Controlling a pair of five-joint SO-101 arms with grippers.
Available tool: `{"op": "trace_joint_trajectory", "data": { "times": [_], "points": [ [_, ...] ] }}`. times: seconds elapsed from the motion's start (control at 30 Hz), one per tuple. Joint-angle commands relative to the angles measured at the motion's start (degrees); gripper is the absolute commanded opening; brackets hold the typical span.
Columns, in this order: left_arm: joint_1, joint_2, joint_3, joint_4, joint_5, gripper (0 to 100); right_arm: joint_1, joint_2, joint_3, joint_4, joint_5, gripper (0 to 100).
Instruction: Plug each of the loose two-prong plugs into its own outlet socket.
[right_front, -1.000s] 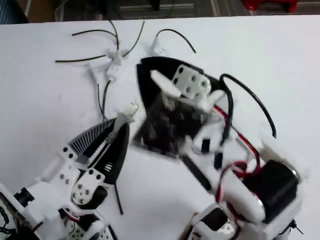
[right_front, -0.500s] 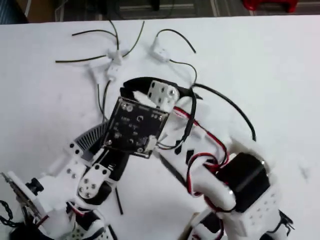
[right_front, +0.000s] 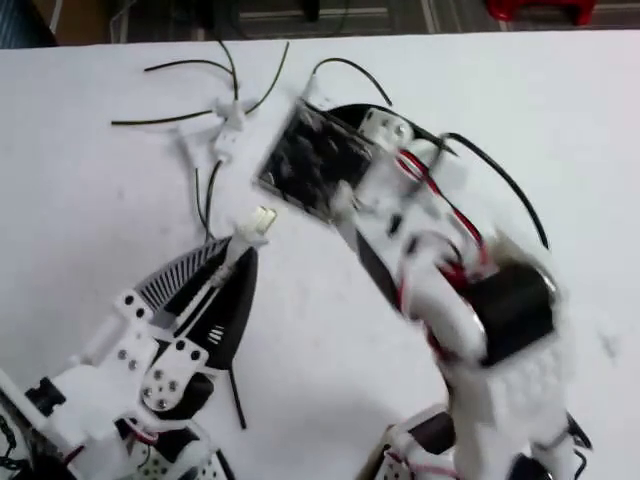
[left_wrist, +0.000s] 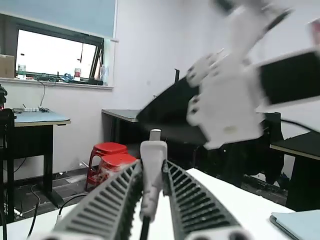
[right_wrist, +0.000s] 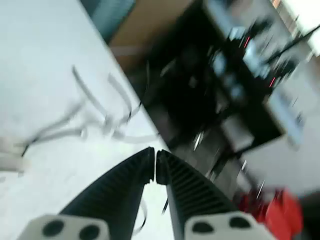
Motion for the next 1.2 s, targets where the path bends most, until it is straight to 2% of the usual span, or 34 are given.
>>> {"op": "trace_joint_trajectory", "data": {
  "times": [0.0,0.17,0.33,0.73,1.07,1.17],
  "points": [
    [0.4,0.0,-0.2,-0.2,-0.4,2,-7.6,-2.6,-6.0,1.9,0.4,1.9],
    [0.4,0.0,-0.2,-0.3,-0.4,2,-18.0,-2.6,-5.2,5.7,-0.9,1.9],
    [0.4,0.0,-0.3,-0.3,-0.4,2,-18.2,-2.7,3.0,4.1,-2.2,1.9],
    [0.4,0.0,-0.5,-0.2,-0.4,2,-6.6,-3.3,16.4,0.0,-2.0,1.9],
    [0.4,0.0,-0.5,-0.2,-0.4,2,-3.2,-4.0,21.8,-0.7,-1.9,2.0],
    [0.4,0.0,-0.5,-0.2,-0.4,2,-1.9,-6.5,20.8,-1.3,1.6,1.9]
  ]
}}
